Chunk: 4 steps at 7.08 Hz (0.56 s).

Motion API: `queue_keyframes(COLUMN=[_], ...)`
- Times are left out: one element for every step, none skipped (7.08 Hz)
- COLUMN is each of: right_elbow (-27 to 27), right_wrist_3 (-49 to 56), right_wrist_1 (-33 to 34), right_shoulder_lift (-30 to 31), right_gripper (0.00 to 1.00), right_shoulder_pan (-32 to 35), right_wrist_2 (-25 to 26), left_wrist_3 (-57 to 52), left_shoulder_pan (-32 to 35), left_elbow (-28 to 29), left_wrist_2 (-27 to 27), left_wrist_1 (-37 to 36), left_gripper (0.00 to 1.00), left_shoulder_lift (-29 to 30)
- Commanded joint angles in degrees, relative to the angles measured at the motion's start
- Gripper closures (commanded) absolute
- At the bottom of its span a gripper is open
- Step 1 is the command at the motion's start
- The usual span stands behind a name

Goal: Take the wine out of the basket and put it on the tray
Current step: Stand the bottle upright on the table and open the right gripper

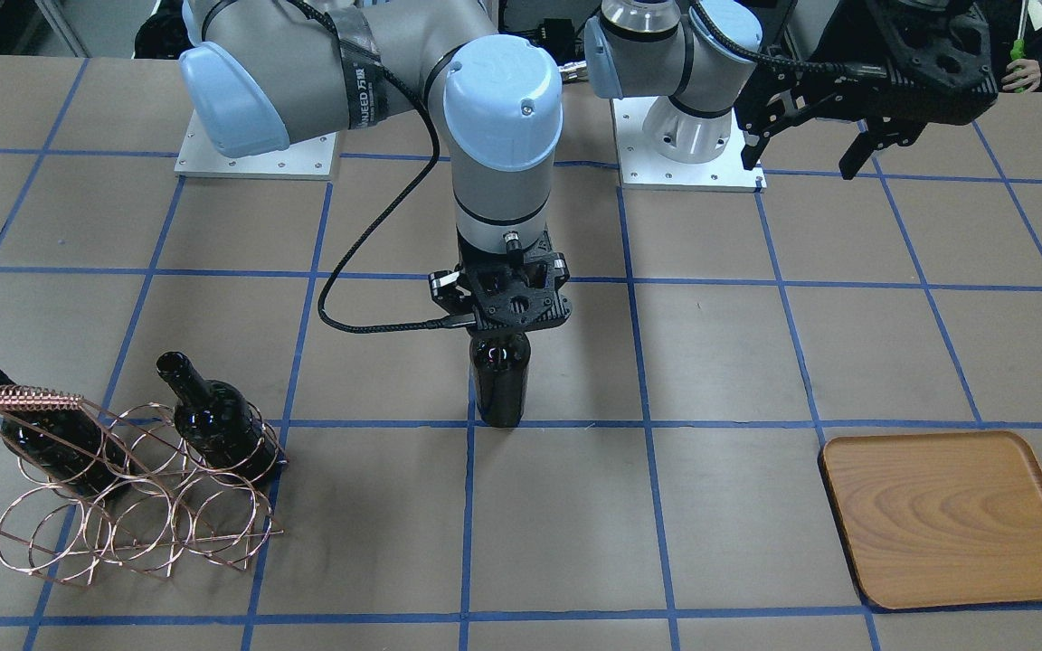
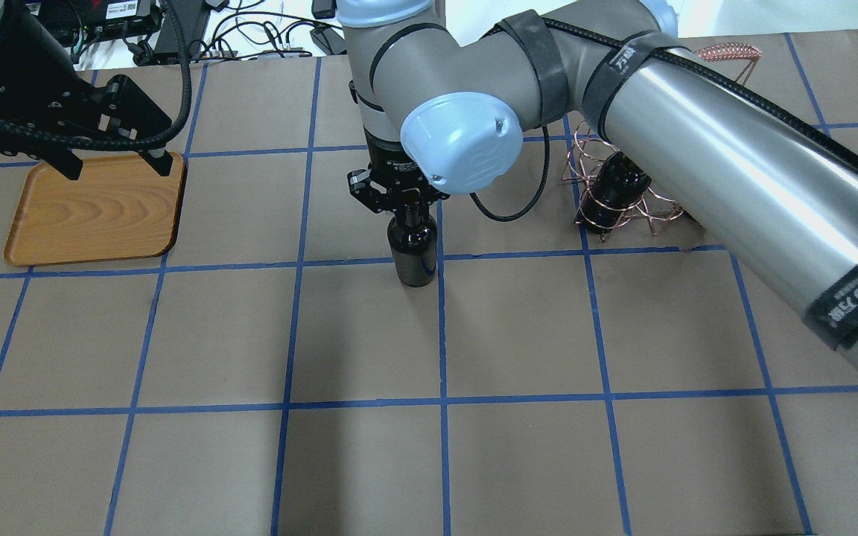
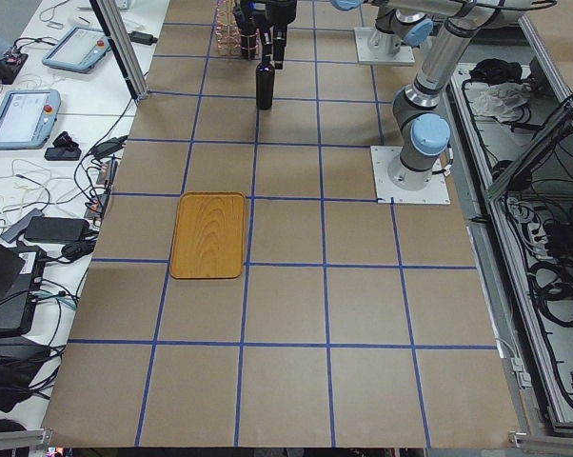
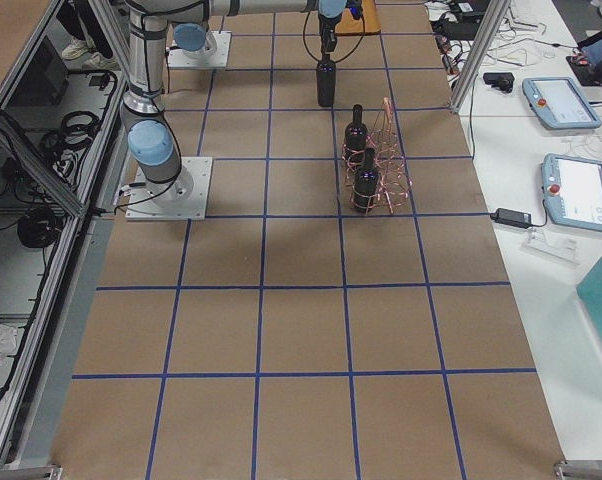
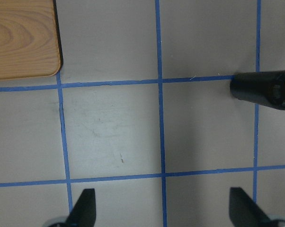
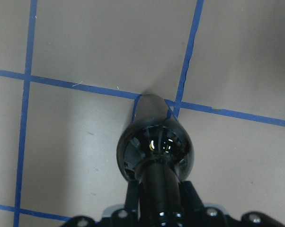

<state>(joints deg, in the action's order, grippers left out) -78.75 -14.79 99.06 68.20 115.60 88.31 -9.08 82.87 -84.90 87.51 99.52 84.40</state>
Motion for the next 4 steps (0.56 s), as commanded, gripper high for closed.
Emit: queue_keyframes(right_elbow=[0.2,0.2,0.3,0.5], right_wrist_3=[-0.9,-0.9,-0.9,-0.8], right_wrist_1=[-0.2,-0.8,-2.1,-2.4], right_shoulder_lift=[0.9,3.1,4.7,6.7], right_gripper=[0.08,0.0,0.0,0.0], right_shoulder_pan=[0.1,0.1,-0.5,-2.1], right_wrist_2=[0.3,0.3,0.3,0.6], left_wrist_3=[-0.1,0.0,0.0,0.9], left_shoulder_pan=[0.1,0.2,0.2,0.3], left_elbow=[0.0,0.0,0.1,0.3], left_wrist_2=[-0.1,-0.2,-0.3,-1.9], left_wrist_1=[0.1,0.0,0.0,0.0], left_gripper=[0.0,0.0,0.0,0.0], left_shoulder_lift=[-0.1,0.0,0.1,0.3])
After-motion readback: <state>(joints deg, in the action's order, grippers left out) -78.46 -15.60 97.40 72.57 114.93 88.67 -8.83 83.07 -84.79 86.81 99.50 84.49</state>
